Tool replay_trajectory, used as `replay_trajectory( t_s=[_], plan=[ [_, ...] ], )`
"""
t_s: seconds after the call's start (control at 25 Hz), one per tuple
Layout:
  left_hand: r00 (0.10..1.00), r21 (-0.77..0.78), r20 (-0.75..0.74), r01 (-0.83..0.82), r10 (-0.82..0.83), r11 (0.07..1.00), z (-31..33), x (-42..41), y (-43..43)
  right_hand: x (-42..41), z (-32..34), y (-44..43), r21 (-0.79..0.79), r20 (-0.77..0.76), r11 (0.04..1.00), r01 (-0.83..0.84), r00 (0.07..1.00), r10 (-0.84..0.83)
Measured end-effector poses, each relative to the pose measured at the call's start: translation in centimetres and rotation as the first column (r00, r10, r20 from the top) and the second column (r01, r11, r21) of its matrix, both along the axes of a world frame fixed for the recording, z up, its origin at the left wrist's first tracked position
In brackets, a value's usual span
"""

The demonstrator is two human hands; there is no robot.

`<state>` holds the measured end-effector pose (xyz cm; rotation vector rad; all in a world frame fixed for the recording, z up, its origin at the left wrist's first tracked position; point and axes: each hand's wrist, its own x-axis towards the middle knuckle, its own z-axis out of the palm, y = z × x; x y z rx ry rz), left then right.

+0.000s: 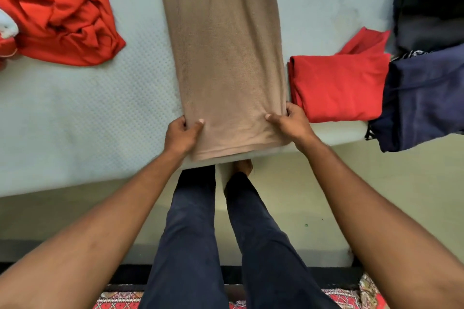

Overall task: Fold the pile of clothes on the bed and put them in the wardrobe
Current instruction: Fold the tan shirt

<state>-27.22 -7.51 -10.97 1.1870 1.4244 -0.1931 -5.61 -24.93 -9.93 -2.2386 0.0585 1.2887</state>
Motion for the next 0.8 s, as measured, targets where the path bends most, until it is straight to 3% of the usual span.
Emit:
replay_trajectory(
  t_s=[0.12, 0.24, 0.52, 0.8],
  plan=[
    [0.998, 0.003, 0.053, 0.031, -0.031, 1.000, 0.8, -0.5, -0.2, 0.5, 0.3, -1.4, 0.074, -0.062, 0.993, -0.097, 0.993, 0.102],
    [0.994, 0.087, 0.070, 0.076, -0.082, 0.993, 1.6, -1.2, -0.2, 0.5, 0.7, -1.8, 0.123, -0.075, 0.989, -0.088, 0.992, 0.098],
    [0.996, 0.176, 0.034, -0.085, 0.080, 0.981, 5.1, -2.1, -2.3, -3.4, 3.6, -3.1, 0.254, 0.050, 0.967, -0.016, 0.999, 0.003],
    [0.991, 0.132, -0.114, -0.052, 0.068, 0.990, 6.8, -8.3, -8.7, -8.1, 6.5, -7.8, 0.102, -0.092, 0.995, 0.008, 0.996, 0.002]
  ],
)
